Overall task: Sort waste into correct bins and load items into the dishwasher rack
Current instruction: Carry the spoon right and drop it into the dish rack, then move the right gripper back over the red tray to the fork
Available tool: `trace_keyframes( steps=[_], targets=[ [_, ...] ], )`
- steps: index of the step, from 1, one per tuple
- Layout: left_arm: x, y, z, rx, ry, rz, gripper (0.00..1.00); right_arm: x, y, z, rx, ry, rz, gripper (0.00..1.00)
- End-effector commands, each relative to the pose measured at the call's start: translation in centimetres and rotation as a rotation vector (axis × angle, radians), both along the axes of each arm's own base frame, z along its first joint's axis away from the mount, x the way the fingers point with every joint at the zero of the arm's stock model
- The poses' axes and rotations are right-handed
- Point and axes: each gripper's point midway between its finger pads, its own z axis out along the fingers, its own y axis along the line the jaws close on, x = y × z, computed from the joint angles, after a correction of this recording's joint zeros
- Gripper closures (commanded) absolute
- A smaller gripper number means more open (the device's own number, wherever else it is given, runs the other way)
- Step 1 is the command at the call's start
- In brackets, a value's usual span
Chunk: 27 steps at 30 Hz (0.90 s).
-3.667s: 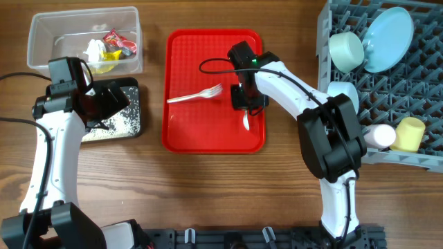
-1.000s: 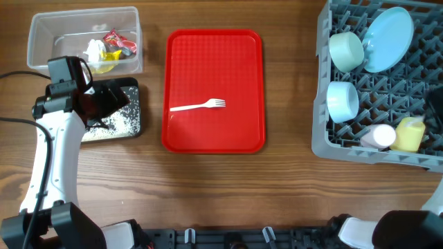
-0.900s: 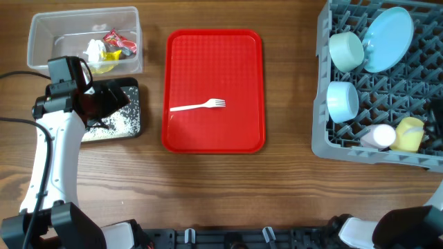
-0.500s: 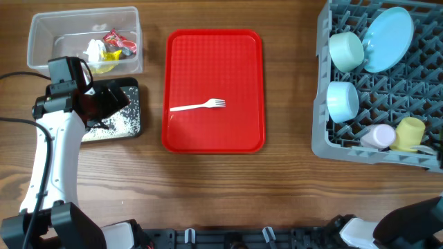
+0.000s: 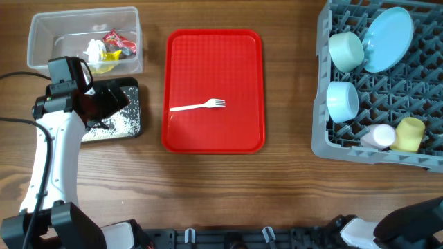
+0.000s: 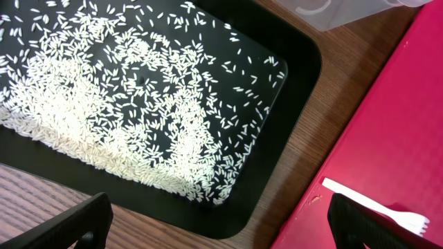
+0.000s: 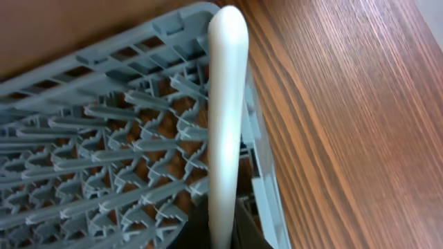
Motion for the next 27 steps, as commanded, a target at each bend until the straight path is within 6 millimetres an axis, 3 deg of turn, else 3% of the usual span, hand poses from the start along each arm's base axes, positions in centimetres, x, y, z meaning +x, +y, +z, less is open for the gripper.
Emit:
trace_keyframes(
  steps=[1,3,8,11,12,14,20,24,27],
  targets=[
    [0.1,-0.2,-0.2,-0.016,0.001,0.000,0.00,-0.3,-0.8,-1.5,0.005,0.047,-0.032,0.84],
    [0.1,-0.2,-0.2,-0.016,0.001,0.000,0.00,-0.2,-1.0,-2.3,0.021,0.060,-0.032,0.82],
    [0.1,-0.2,-0.2,-0.016,0.001,0.000,0.00,0.1,-1.3,-4.6,0.066,0.101,-0.030,0.46],
    [0.1,-0.2,-0.2,-0.016,0.001,0.000,0.00,0.3,-1.3,-5.2,0.081,0.107,-0.024,0.36],
    [0.1,-0.2,-0.2,-0.016,0.001,0.000,0.00,0.4,-1.2,-5.3,0.084,0.108,-0.013,0.29],
    [0.1,-0.2,-0.2,-0.016,0.001,0.000,0.00,1.2,-1.3,-5.2,0.088,0.098,0.062,0.02],
    [0.1,-0.2,-0.2,-0.017,0.001,0.000,0.00,6.6,0.1,-2.6,0.079,-0.038,0.464,0.00],
    [0.1,-0.2,-0.2,-0.017,0.001,0.000,0.00,11.5,4.0,1.5,0.066,-0.293,0.814,0.00],
    [0.1,-0.2,-0.2,-0.017,0.002,0.000,0.00,14.3,8.5,5.7,0.084,-0.543,1.013,0.01]
  ],
)
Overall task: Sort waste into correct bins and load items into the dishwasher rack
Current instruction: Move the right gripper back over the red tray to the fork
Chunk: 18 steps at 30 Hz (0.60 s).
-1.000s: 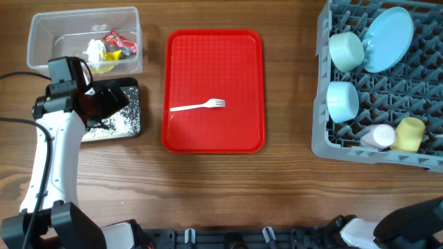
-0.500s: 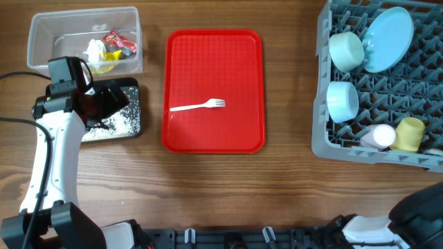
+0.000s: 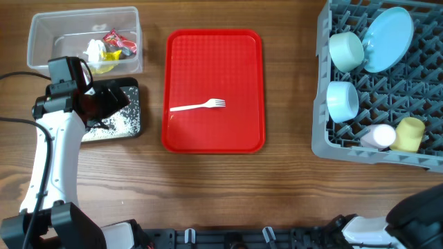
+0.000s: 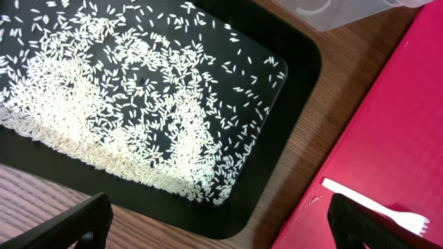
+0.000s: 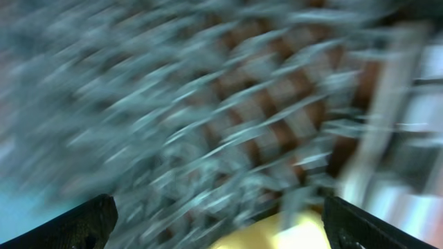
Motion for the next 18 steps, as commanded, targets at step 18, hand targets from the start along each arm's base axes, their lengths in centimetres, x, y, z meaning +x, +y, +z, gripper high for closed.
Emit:
trace_keyframes(
  steps=[18],
  targets=[
    [-0.1,-0.2,-0.3,-0.019,0.013,0.000,0.00,14.0,46.4,12.9,-0.399,-0.502,1.203,0.00]
  ],
)
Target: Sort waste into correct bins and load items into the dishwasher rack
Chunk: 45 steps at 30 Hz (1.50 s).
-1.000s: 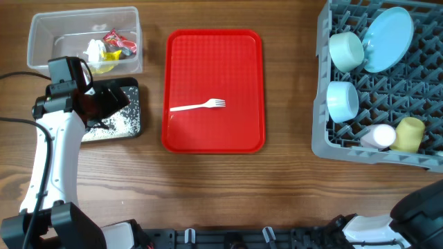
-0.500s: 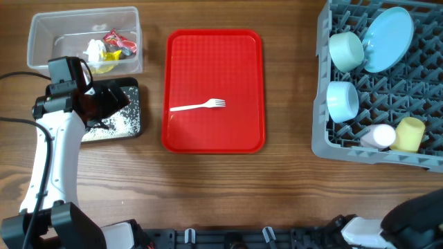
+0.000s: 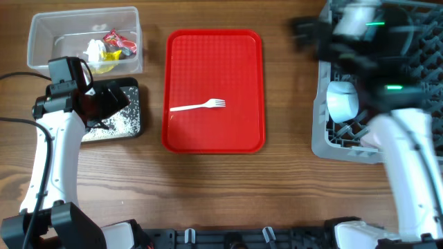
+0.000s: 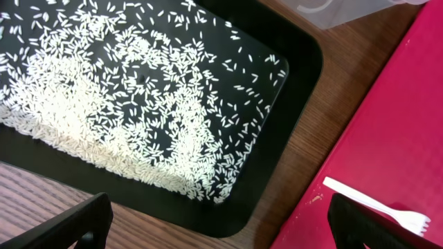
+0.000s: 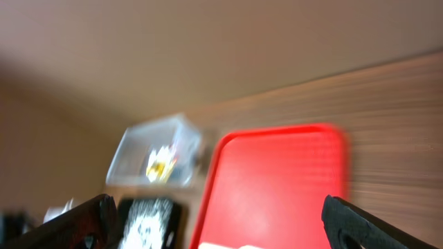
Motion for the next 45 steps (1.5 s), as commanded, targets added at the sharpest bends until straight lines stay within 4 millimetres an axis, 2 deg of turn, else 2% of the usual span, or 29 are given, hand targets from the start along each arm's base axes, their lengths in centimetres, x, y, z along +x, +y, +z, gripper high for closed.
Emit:
trace_keyframes(
  steps=[1,4,5,8,11,13,15,17,22,30,34,37,41,45],
  targets=[
    [0.0,-0.2,-0.2,-0.018,0.007,0.000,0.00,1.7,5.3,-4.1,-0.249,-0.024,-0.142,0.00],
    [-0.1,-0.2,-0.3,-0.019,0.010,0.000,0.00,1.8,8.9,-8.5,-0.332,0.027,-0.118,0.00],
    [-0.1,-0.2,-0.3,-0.018,0.011,0.000,0.00,1.8,10.3,-10.8,-0.349,0.064,-0.087,0.00],
    [-0.1,-0.2,-0.3,-0.018,0.009,0.000,0.00,1.7,12.6,-16.3,-0.371,0.169,-0.018,0.00],
    [0.0,-0.2,-0.2,-0.017,0.006,0.000,0.00,1.0,13.9,-22.1,-0.395,0.289,0.065,0.01],
    [0.0,-0.2,-0.2,-0.018,0.007,0.000,0.00,0.5,13.9,-24.5,-0.418,0.344,0.088,0.00],
    [0.0,-0.2,-0.2,-0.017,0.006,0.000,0.00,0.2,13.8,-25.9,-0.457,0.361,0.111,0.00],
    [0.0,-0.2,-0.2,-0.017,0.006,0.000,0.00,-0.2,14.1,-26.9,-0.486,0.360,0.175,0.00],
    [0.0,-0.2,-0.2,-0.017,0.006,0.000,0.00,-0.5,14.5,-27.1,-0.573,0.284,0.308,0.01],
    [0.0,-0.2,-0.2,-0.017,0.006,0.000,0.00,-2.8,13.0,-29.2,-0.780,0.247,0.528,0.03],
    [0.1,-0.2,-0.2,-0.016,0.002,0.000,0.00,-3.0,12.9,-29.5,-0.803,0.231,0.556,0.05],
    [0.1,-0.2,-0.2,-0.016,0.002,0.000,0.00,-2.1,13.5,-29.6,-0.797,0.187,0.553,0.06],
    [0.1,-0.2,-0.2,-0.017,0.003,0.000,0.00,-1.9,13.6,-31.3,-0.805,0.193,0.563,0.07],
    [0.1,-0.2,-0.2,-0.017,0.003,0.000,0.00,-2.2,13.5,-32.5,-0.816,0.214,0.586,0.14]
  ],
)
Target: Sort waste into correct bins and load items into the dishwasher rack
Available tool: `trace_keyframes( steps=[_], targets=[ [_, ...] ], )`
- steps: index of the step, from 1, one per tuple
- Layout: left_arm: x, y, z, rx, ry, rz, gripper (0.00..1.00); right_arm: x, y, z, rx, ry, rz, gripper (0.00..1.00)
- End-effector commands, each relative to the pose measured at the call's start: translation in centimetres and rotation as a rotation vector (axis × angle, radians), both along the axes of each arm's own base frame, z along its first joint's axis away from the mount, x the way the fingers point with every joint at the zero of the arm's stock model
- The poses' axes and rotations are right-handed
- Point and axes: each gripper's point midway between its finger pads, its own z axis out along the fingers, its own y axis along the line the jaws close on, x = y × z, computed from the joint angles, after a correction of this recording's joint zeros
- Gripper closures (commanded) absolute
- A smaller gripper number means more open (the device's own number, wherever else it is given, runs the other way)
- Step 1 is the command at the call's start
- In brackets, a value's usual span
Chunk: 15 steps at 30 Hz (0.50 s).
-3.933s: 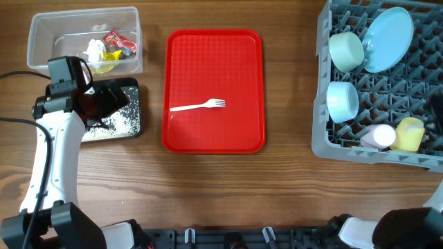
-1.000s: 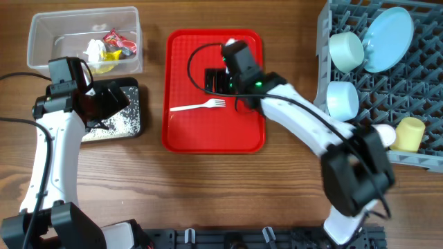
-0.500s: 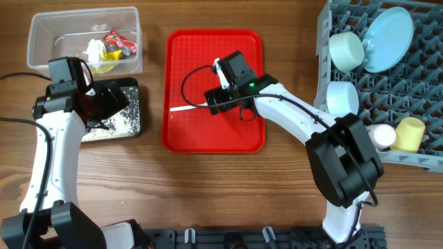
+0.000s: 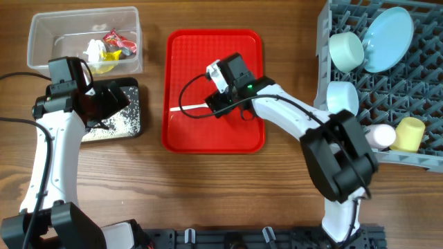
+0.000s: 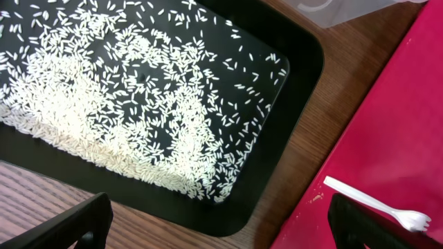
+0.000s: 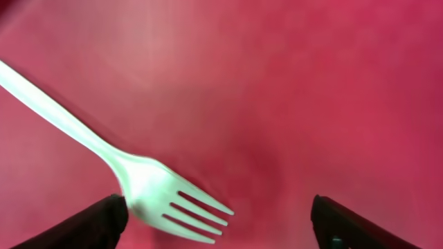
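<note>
A white plastic fork point(image 4: 188, 107) lies on the red tray point(image 4: 214, 48), its handle pointing left. My right gripper point(image 4: 220, 104) is low over the tines and open. In the right wrist view the fork point(image 6: 138, 176) lies between the fingers, close to the left one, and the right gripper point(image 6: 220, 225) holds nothing. My left gripper point(image 4: 114, 100) hangs open over the black tray of rice point(image 4: 124, 121). In the left wrist view the left gripper point(image 5: 221, 232) is open, with the rice tray point(image 5: 138, 104) and the fork point(image 5: 374, 206) below it.
A clear bin point(image 4: 41, 28) with wrappers stands at the back left. The grey dishwasher rack point(image 4: 320, 90) at the right holds a blue plate point(image 4: 387, 38), a green cup point(image 4: 346, 50), a light blue cup point(image 4: 342, 100), a pink cup point(image 4: 377, 136) and a yellow cup point(image 4: 410, 133).
My right arm was blurred over the rack's left edge; now it reaches across to the red tray, gripper open over the fork's tines. The left arm and the fork have not moved.
First my right arm sat at the table's near right corner, with a white handle in front of its camera by the rack's edge. Then its open fingers showed blurred over the rack, then over the rack's left side, and now at the fork. The left gripper stayed over the rice.
</note>
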Motion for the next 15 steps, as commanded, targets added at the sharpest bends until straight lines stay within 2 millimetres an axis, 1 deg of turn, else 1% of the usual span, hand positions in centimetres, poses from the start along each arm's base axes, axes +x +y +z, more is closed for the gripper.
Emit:
trace_keyframes(
  steps=[1,9,11,14,15],
  targets=[
    [0.13,-0.18,-0.18,-0.016,0.001,0.000,0.00,-0.77,-0.12,-2.04,-0.018,0.044,0.035,0.14],
    [0.14,-0.18,-0.17,-0.016,0.000,0.000,0.00,-0.34,0.38,-1.71,0.005,0.024,0.041,0.14],
    [0.13,-0.18,-0.18,-0.017,0.000,0.000,0.00,-0.19,0.45,-1.62,0.009,0.017,0.041,0.20],
    [0.12,-0.19,-0.18,-0.017,0.001,0.001,0.00,-0.12,0.52,-1.56,0.011,0.013,0.044,0.31],
    [0.12,-0.19,-0.18,-0.017,0.001,0.001,0.00,-0.11,0.53,-1.56,0.011,0.013,0.044,0.33]
  ],
)
